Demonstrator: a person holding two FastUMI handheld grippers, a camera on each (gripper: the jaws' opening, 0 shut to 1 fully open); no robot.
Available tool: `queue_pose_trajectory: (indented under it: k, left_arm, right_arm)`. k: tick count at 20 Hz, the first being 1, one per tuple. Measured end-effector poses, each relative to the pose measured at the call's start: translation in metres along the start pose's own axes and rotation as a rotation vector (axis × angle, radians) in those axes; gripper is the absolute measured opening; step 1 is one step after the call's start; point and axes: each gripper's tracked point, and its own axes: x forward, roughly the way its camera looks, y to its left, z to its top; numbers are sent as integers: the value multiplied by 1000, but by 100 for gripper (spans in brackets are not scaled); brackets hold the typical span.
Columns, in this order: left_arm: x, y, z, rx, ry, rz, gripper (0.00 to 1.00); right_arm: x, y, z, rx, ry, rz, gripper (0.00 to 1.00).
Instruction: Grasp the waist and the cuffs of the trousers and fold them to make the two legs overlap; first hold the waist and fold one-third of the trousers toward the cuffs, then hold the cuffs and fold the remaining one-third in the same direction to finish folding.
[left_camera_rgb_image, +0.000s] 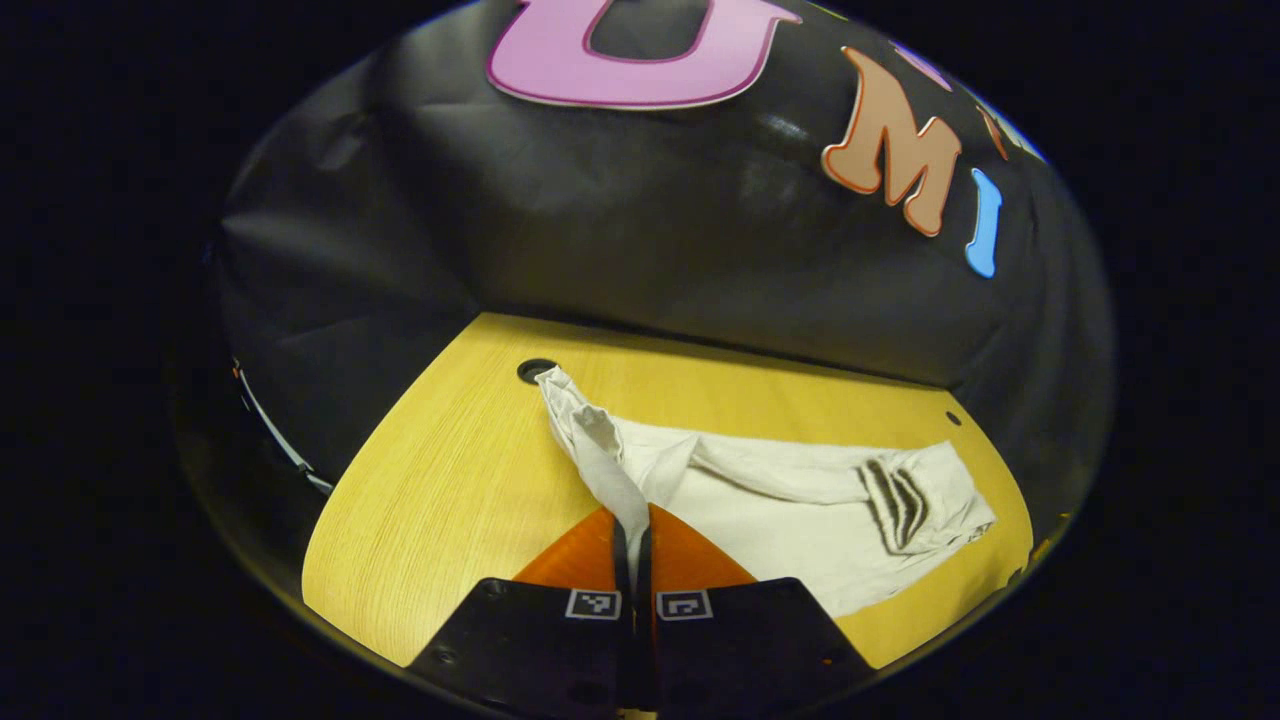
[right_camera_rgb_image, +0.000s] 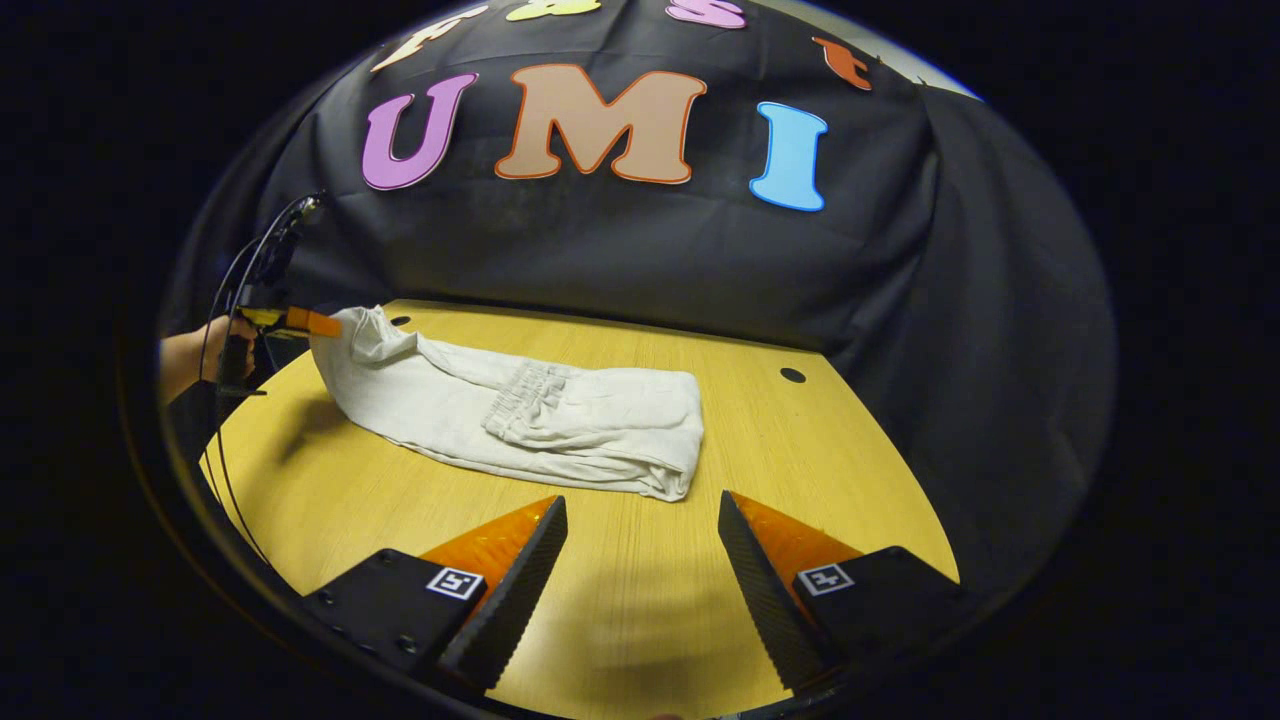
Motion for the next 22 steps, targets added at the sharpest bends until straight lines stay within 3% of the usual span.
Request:
queue_pose_trajectory:
  k: [13, 22]
  left_arm:
    - [-14, -176, 79, 124, -135, -87, 0]
    - [-2, -278, 77, 175, -125, -172, 0]
  right_arm:
    - [28, -80, -1, 27, -17, 102, 98]
    - [28, -134, -11, 40, -24, 102, 98]
